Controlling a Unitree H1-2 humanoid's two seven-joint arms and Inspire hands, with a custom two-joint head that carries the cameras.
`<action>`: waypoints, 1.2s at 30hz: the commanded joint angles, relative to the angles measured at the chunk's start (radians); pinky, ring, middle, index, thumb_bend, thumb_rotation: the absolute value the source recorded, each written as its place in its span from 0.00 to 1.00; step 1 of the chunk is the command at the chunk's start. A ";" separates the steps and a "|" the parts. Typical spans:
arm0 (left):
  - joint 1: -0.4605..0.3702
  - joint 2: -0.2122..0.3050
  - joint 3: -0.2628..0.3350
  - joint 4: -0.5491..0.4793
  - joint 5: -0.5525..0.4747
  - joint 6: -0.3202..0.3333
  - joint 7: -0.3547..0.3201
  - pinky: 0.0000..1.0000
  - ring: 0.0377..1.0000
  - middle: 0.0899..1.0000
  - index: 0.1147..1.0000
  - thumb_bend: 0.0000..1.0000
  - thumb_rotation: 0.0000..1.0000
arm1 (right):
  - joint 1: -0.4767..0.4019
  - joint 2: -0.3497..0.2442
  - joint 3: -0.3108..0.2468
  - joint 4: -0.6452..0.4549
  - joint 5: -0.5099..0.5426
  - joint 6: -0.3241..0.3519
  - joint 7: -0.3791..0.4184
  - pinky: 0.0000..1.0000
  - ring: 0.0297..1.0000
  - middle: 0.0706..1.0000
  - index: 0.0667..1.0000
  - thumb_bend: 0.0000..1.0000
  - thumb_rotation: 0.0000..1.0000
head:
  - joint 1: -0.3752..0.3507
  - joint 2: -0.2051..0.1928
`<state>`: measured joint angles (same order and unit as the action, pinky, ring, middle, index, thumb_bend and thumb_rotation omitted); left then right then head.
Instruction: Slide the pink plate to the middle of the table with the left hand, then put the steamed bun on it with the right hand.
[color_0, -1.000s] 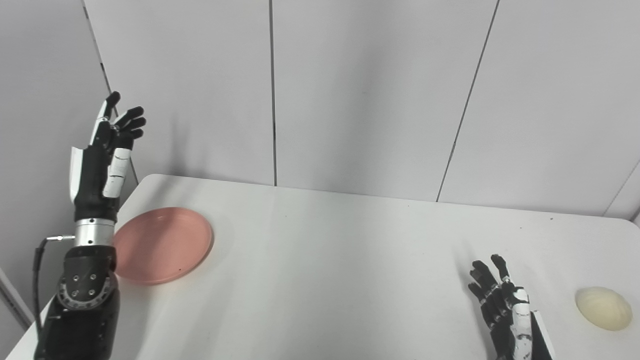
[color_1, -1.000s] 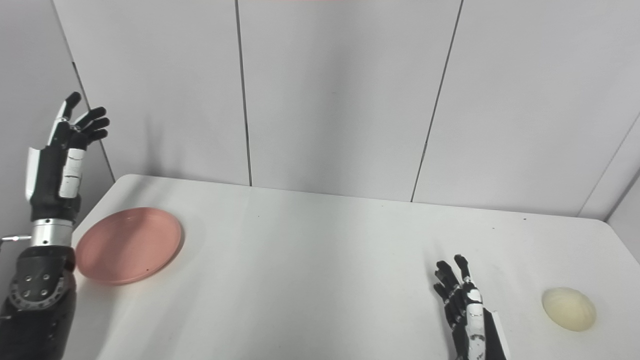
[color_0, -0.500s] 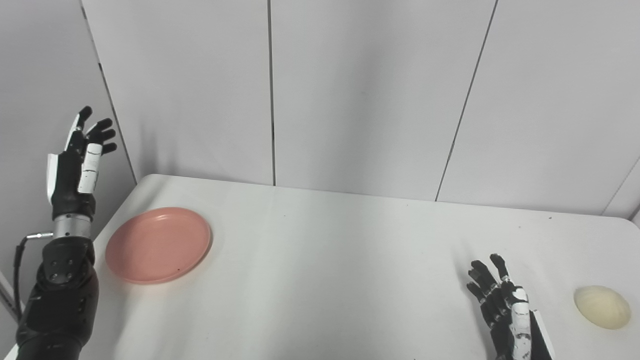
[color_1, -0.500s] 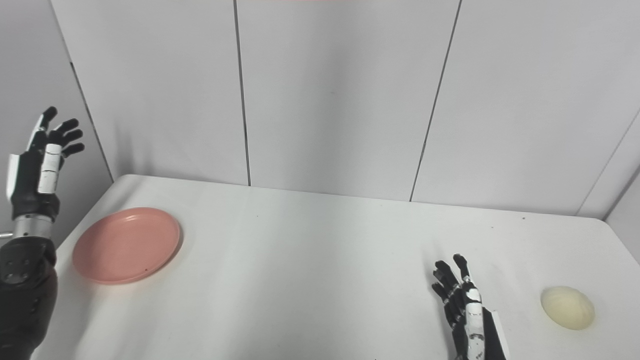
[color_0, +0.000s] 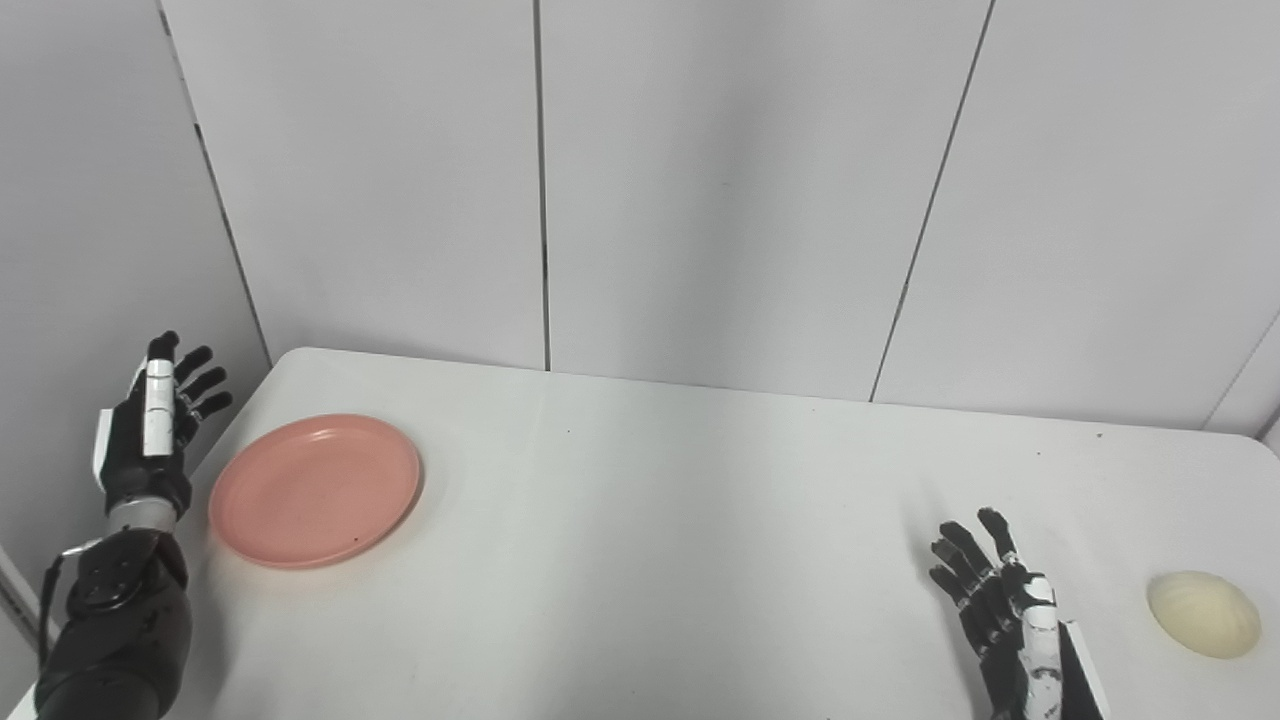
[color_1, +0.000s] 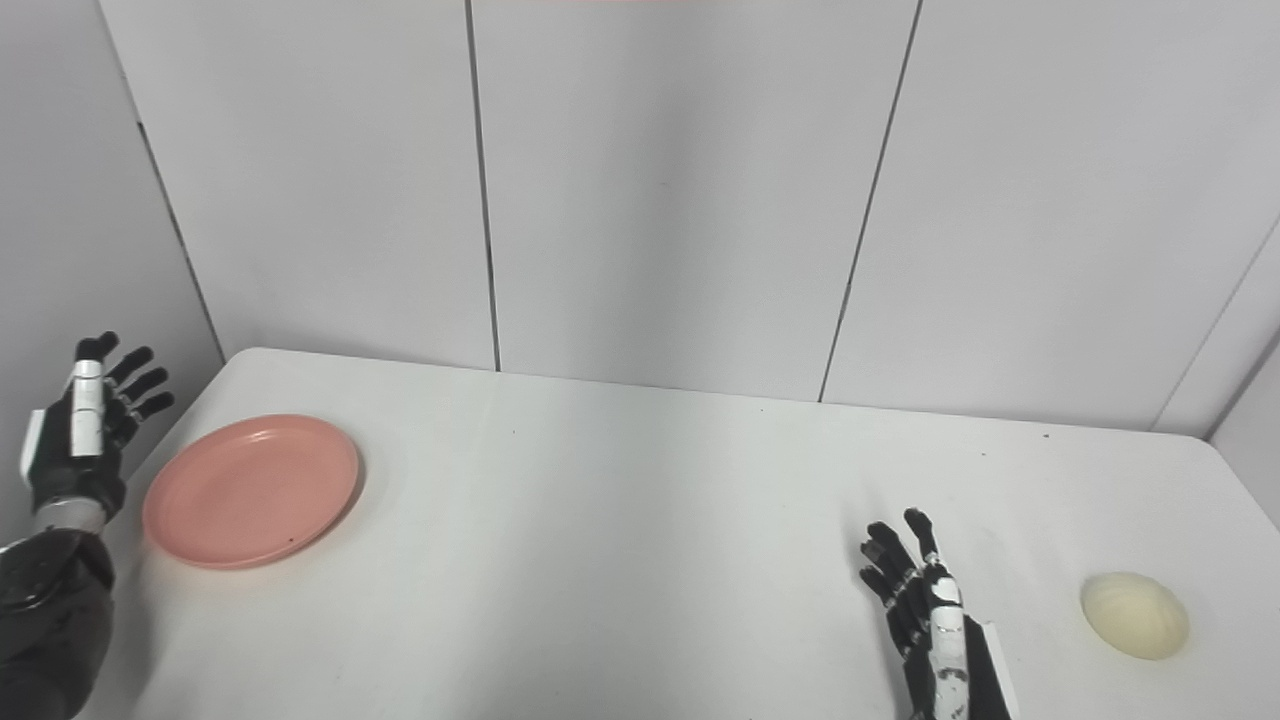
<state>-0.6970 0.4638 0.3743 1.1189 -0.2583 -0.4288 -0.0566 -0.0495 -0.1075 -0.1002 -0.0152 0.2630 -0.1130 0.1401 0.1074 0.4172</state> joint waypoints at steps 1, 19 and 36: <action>-0.036 0.015 0.008 -0.014 -0.020 -0.040 -0.021 0.72 0.79 0.83 0.88 0.76 0.90 | 0.048 0.028 0.009 0.043 0.007 0.000 0.002 0.91 0.89 0.88 0.97 0.67 1.00 | 0.000 0.002; 0.039 -0.036 -0.013 -0.056 0.027 -0.040 0.017 0.68 0.75 0.79 0.83 0.79 0.86 | 0.050 0.032 0.011 0.023 0.002 0.021 -0.008 0.88 0.88 0.88 0.97 0.67 1.00 | -0.007 0.010; 0.140 -0.141 -0.047 -0.357 -0.032 0.122 0.004 0.65 0.72 0.77 0.80 0.77 0.85 | 0.060 0.043 0.015 -0.003 -0.010 0.034 -0.014 0.87 0.87 0.87 0.95 0.66 1.00 | -0.018 0.025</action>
<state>-0.5411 0.3204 0.3372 0.7964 -0.2890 -0.3184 -0.0445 -0.0291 -0.0860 -0.0969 -0.0443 0.2501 -0.0899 0.1235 0.0905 0.4403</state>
